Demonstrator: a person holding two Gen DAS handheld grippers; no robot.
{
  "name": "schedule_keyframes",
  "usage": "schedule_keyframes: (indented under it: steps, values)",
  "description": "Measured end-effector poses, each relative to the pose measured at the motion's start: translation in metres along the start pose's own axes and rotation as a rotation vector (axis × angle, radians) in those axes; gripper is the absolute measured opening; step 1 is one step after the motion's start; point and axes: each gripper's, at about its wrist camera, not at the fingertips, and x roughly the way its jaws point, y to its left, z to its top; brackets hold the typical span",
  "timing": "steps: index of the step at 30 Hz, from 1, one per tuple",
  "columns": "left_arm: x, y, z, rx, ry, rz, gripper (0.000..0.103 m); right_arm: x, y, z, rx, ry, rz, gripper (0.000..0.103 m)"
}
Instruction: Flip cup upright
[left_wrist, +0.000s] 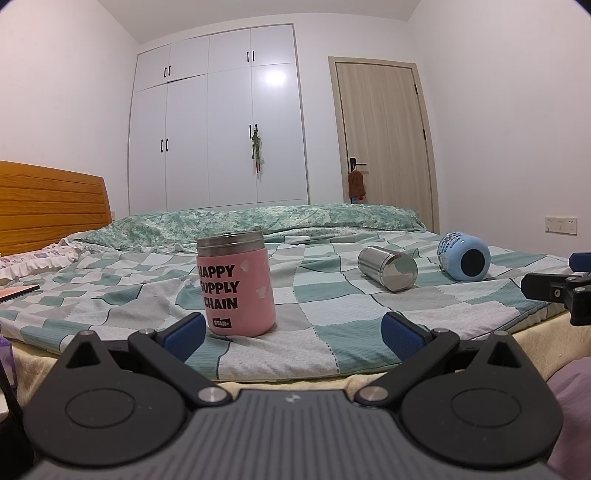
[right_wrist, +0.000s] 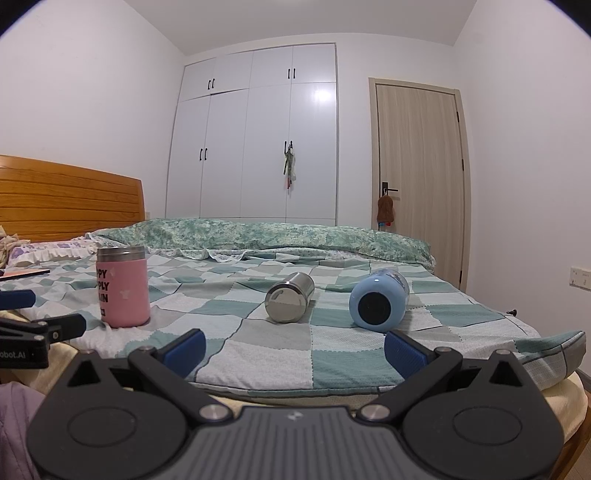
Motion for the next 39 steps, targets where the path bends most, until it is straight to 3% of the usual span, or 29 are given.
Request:
schedule_keyframes:
  steps: [39]
  values:
    - [-0.0046, -0.0014, 0.0013, 0.000, -0.006, -0.007, 0.103, 0.0000, 0.0006, 0.0000, -0.001, 0.000, 0.000, 0.103]
